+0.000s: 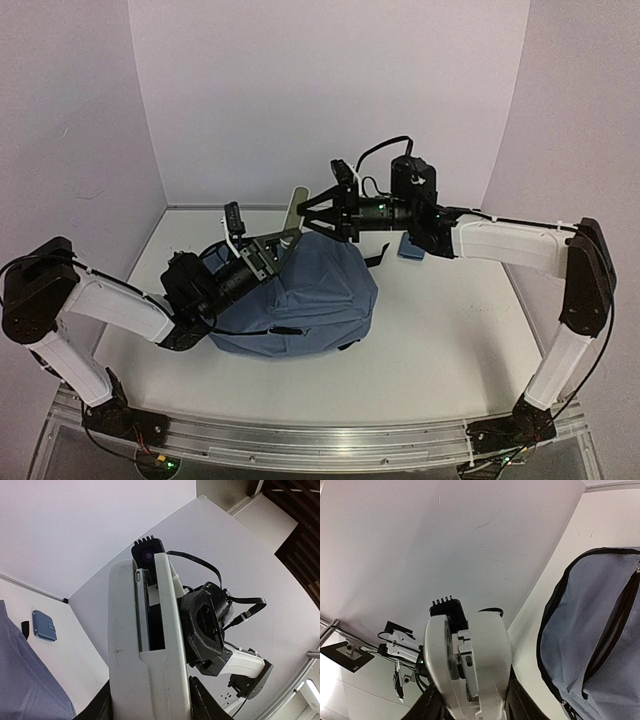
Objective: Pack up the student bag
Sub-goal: Pick up the stationery from the center of the board, then place the stationery in the student bag.
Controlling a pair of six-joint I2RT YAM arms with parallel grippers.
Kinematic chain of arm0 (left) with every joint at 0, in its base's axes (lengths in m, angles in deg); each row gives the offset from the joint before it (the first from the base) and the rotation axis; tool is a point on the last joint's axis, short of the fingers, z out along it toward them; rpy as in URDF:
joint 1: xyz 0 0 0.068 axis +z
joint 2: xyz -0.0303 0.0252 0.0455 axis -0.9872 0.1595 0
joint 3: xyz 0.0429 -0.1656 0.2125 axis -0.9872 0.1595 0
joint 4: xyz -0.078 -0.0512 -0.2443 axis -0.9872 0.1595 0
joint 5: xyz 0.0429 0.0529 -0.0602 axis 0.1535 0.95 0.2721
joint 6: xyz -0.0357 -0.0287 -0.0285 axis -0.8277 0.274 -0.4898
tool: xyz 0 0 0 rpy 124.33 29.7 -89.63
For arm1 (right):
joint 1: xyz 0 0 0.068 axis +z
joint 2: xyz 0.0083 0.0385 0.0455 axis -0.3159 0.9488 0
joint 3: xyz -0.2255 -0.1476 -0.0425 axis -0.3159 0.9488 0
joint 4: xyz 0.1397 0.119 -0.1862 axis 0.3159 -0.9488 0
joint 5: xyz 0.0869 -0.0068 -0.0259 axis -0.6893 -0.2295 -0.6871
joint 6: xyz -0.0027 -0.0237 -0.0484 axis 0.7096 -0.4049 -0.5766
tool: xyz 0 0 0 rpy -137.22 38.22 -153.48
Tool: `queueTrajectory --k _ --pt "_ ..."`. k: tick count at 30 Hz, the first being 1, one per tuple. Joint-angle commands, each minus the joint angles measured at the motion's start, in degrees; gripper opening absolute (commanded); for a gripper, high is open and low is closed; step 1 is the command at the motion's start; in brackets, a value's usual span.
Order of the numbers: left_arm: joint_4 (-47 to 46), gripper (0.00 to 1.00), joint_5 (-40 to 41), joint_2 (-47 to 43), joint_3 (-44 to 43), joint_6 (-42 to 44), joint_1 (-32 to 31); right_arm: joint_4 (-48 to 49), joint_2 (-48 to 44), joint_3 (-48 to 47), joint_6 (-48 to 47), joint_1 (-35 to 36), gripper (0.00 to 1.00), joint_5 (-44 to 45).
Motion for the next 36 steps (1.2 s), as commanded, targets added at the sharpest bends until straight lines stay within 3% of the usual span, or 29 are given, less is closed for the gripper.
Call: queueTrajectory --k 1,5,7,10,13,18,22,27,33,36 --pt "-8.51 0.23 6.67 -4.74 3.63 2.76 0.3 1.58 0.39 -0.64 0.51 0.41 0.52 -0.35" --pt "-0.14 0.17 8.48 -9.04 5.18 3.93 0.3 -2.5 0.49 -1.98 -2.92 -0.34 0.78 0.51" --pt "7.04 0.16 9.85 -12.74 5.02 4.62 0.28 -10.28 0.41 -4.45 -8.17 -0.97 0.79 2.89" --pt "30.35 0.14 14.42 -19.81 1.38 6.39 0.31 -29.4 1.29 -11.21 -22.74 -1.06 0.75 11.96" --pt "54.06 0.12 22.06 -25.02 -4.12 7.58 0.27 -41.02 3.7 -16.36 -32.65 -0.6 0.68 20.59" --pt "71.69 0.12 28.73 -28.47 -8.73 9.97 0.28 -50.02 9.18 -21.7 -41.6 2.6 0.51 34.79" --pt "75.21 0.12 30.41 -30.22 -8.72 10.25 0.29 -53.74 15.0 -26.71 -45.36 6.26 0.45 42.31" --pt "75.22 0.12 31.22 -32.73 -6.82 9.39 0.3 -56.87 22.69 -33.94 -46.72 9.53 0.45 48.71" --pt "75.22 0.12 31.5 -34.77 -5.18 8.96 0.29 -59.18 28.95 -41.62 -46.32 12.31 0.61 49.95" --pt "75.22 0.12 31.45 -35.54 -4.22 8.44 0.28 -60.39 31.77 -44.49 -45.67 13.12 0.64 51.07"
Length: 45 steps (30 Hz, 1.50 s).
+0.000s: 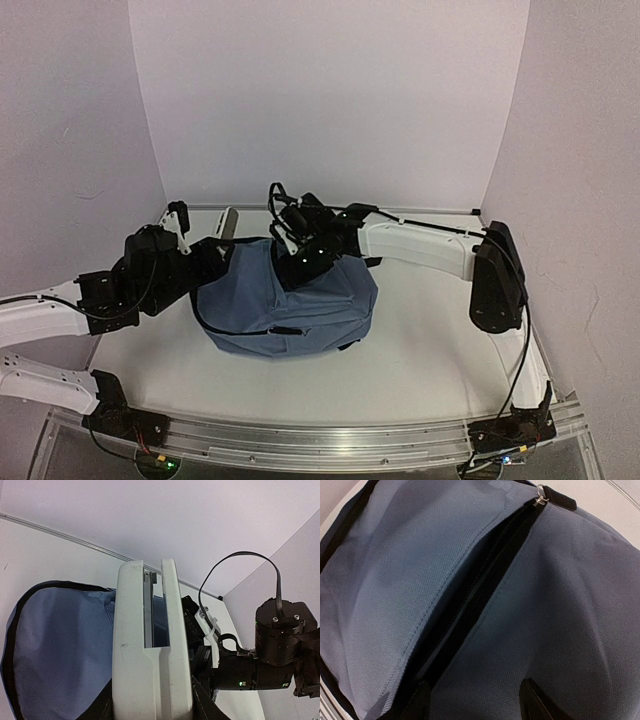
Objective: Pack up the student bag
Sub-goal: Place the stationery in the student bag.
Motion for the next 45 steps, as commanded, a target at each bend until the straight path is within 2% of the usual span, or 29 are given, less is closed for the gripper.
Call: queueTrajectory --k 1,4,8,11,15,19,25,30,36,41,45 --pt "-1.36 0.12 1.6 -2.14 1.12 -0.14 0.1 -2.67 3.24 -5.78 -0.03 1.11 0.66 5.22" --pt "-1.36 0.12 1.53 -2.57 1.51 -0.29 0.14 -3.06 4.71 -6.22 -0.39 2.51 0.75 9.54" --pt "-1.36 0.12 1.62 -3.38 1.83 -0.29 0.15 -4.7 6.96 -6.64 -1.76 3.29 0.69 16.31" --pt "-1.04 0.12 1.51 -3.11 1.43 -0.35 0.16 -5.1 6.45 -4.42 -2.62 3.2 0.52 18.9" --pt "1.11 0.12 0.83 -1.06 0.31 -0.06 0.11 -5.08 2.75 -1.27 -3.15 2.94 0.27 17.97" --pt "3.94 0.11 0.71 2.41 -2.13 1.45 0.11 -5.03 -1.67 -0.31 -3.75 2.57 0.14 15.64" --pt "5.99 0.11 -0.28 5.37 -4.22 6.06 0.13 -4.66 -7.38 -0.09 -4.19 1.22 0.01 11.98" --pt "9.72 0.11 -2.57 8.37 -8.07 13.39 0.14 -4.32 -9.84 0.45 -3.29 -1.09 0.0 7.59" --pt "12.91 0.15 -10.57 13.73 -13.15 22.43 0.12 -3.73 -10.95 1.12 -0.98 -3.52 0.0 0.0" --pt "17.06 0.15 -12.88 19.03 -18.0 24.66 0.17 -3.18 -11.83 1.32 -0.3 -3.78 0.0 -0.81" --pt "15.79 0.15 -14.7 21.44 -18.16 25.35 0.92 -2.98 -12.87 1.96 0.05 -3.75 0.0 -1.42"
